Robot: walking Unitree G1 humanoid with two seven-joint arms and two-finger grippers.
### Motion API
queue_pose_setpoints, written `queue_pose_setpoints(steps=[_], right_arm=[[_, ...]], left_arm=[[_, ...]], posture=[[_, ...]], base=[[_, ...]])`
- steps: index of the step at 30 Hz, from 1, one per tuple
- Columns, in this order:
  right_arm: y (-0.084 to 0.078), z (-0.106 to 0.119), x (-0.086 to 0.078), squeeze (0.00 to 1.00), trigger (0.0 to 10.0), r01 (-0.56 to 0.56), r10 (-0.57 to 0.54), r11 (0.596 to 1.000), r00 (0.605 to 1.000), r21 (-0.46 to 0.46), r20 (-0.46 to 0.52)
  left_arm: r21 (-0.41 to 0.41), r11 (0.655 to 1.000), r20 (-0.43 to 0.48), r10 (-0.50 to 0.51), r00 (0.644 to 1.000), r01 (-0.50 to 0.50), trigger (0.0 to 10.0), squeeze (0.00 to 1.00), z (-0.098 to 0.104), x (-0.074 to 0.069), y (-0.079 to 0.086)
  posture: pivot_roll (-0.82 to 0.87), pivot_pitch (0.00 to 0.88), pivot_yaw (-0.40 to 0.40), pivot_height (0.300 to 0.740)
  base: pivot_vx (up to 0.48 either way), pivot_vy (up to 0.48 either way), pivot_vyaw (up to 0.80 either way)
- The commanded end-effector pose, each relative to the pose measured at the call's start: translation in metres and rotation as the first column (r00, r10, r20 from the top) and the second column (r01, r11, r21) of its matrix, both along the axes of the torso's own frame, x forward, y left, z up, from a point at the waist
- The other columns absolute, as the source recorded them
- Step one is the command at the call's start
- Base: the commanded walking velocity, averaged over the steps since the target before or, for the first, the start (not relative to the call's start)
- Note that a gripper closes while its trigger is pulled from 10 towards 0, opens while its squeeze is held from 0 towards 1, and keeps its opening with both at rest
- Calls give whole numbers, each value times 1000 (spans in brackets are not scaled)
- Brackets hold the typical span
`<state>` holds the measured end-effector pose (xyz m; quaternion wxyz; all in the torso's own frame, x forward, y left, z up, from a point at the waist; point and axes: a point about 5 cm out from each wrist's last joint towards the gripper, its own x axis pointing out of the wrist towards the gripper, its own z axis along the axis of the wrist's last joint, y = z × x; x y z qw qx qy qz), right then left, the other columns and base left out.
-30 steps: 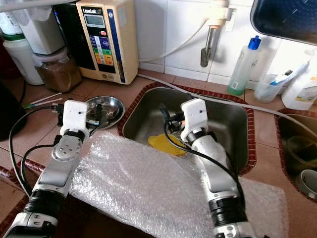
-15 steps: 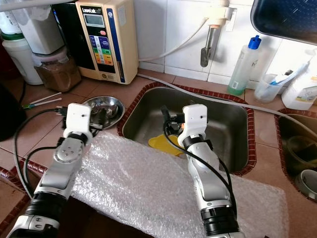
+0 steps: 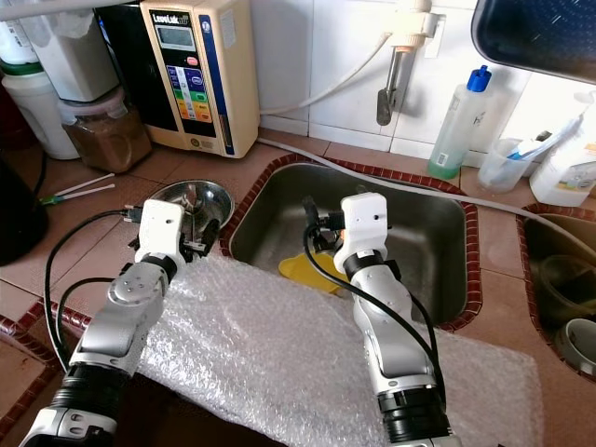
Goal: Kitchen organization
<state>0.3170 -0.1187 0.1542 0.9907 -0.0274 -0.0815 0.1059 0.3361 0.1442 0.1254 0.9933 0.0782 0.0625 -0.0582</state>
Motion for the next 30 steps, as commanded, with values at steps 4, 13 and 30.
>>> queue_pose_setpoints(steps=[4, 13, 30], right_arm=[[2, 6, 2, 0, 10000, -1, 1, 1000, 1000, 3, 14], [-1, 8, 4, 0, 10000, 8, -8, 1000, 1000, -4, 22], [-4, 10, 7, 0, 10000, -18, 18, 1000, 1000, -21, 14]], left_arm=[[-11, 999, -18, 37, 999, -37, 10000, 0, 10, 5, 6], [-28, 997, 9, 69, 998, -68, 10000, 0, 34, 11, 12], [-107, 990, -165, 76, 983, -94, 10000, 0, 22, -29, -1]], posture=[[77, 0, 41, 740], [82, 0, 38, 740], [95, 0, 34, 740]], base=[[0, 0, 0], [0, 0, 0], [0, 0, 0]])
